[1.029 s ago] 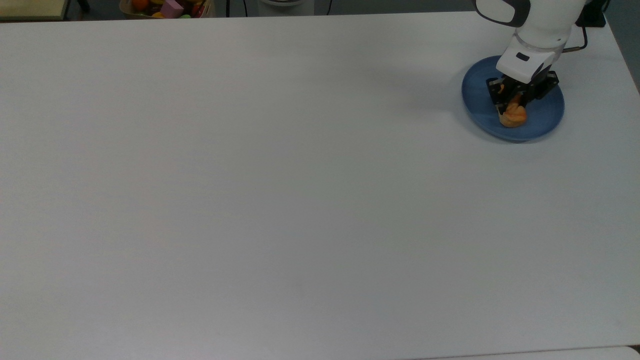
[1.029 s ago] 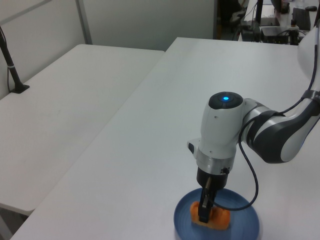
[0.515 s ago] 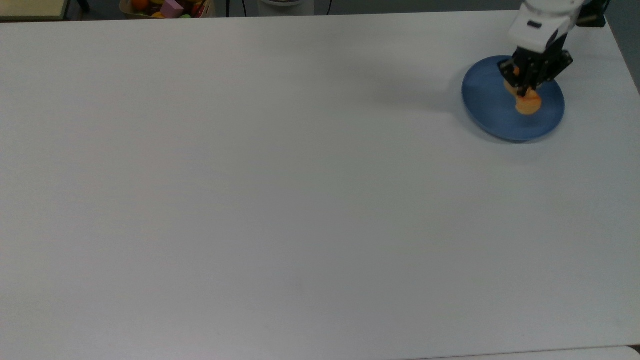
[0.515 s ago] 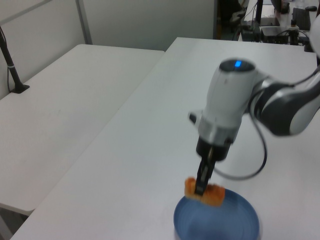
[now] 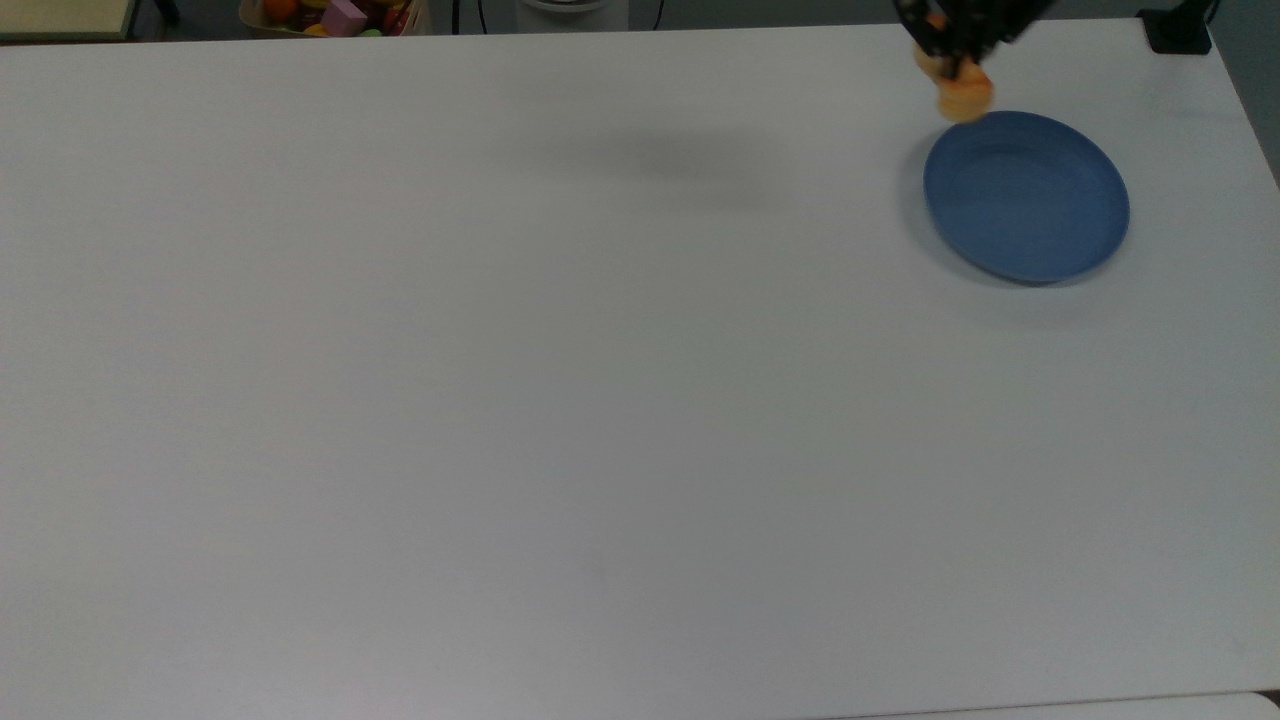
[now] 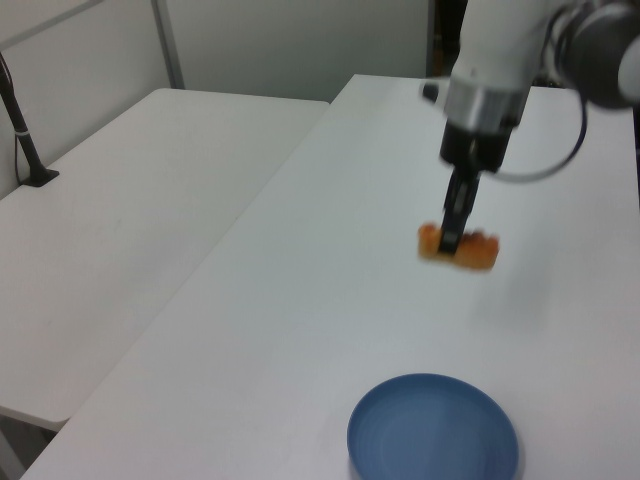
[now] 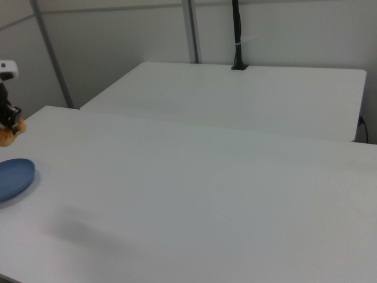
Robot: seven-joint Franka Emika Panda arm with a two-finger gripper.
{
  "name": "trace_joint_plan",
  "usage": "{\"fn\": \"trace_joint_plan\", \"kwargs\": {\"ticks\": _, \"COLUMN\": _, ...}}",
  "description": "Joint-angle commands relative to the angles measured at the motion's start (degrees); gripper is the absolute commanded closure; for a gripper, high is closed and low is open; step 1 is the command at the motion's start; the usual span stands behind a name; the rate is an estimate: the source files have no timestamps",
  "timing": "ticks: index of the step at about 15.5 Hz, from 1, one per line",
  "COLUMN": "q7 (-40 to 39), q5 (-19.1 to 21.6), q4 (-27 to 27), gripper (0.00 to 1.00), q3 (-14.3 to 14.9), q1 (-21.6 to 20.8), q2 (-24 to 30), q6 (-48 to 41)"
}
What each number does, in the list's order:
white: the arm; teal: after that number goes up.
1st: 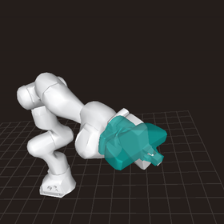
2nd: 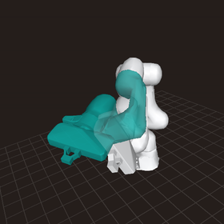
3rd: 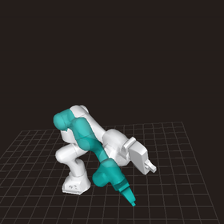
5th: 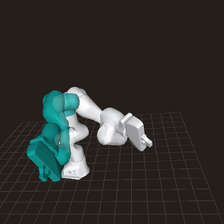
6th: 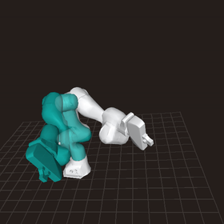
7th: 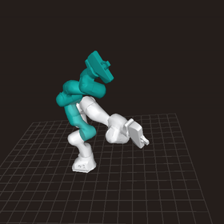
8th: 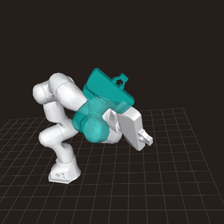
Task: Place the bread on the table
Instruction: 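Lift the bread roll off the plate and carry it across the table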
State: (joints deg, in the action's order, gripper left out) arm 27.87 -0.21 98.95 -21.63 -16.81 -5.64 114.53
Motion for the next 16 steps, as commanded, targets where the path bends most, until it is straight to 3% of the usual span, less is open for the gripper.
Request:
{"fn": "trace_joint_plan", "kwargs": {"ticks": 1, "q7": -9.5, "q5": 4.4, "q4": 3.3, "gripper": 1.00, "q3": 7.2, "q1": 2.2, "q2": 7.5, "q6": -8.0}}
{"fn": "trace_joint_plan", "kwargs": {"ticks": 4, "q7": -17.7, "q5": 5.9, "q4": 3.5, "gripper": 1.00, "q3": 17.5, "q1": 2.7, "q2": 10.8, "q6": -14.0}}
{"fn": "trace_joint_plan", "kwargs": {"ticks": 9, "q7": -32.5, "q5": 5.8, "q4": 8.4, "gripper": 1.00, "q3": 31.4, "q1": 5.6, "q2": 14.2, "q6": -17.2}}
{"fn": "trace_joint_plan", "kwargs": {"ticks": 12, "q7": -38.0, "q5": 5.1, "q4": 13.1, "gripper": 1.00, "q3": 35.7, "q1": 6.8, "q2": 15.3, "q6": -17.0}}
{"fn": "trace_joint_plan", "kwargs": {"ticks": 16, "q7": -39.7, "q5": 4.3, "q4": 19.8, "gripper": 1.00, "q3": 36.7, "q1": 7.7, "q2": 15.7, "q6": -9.8}}
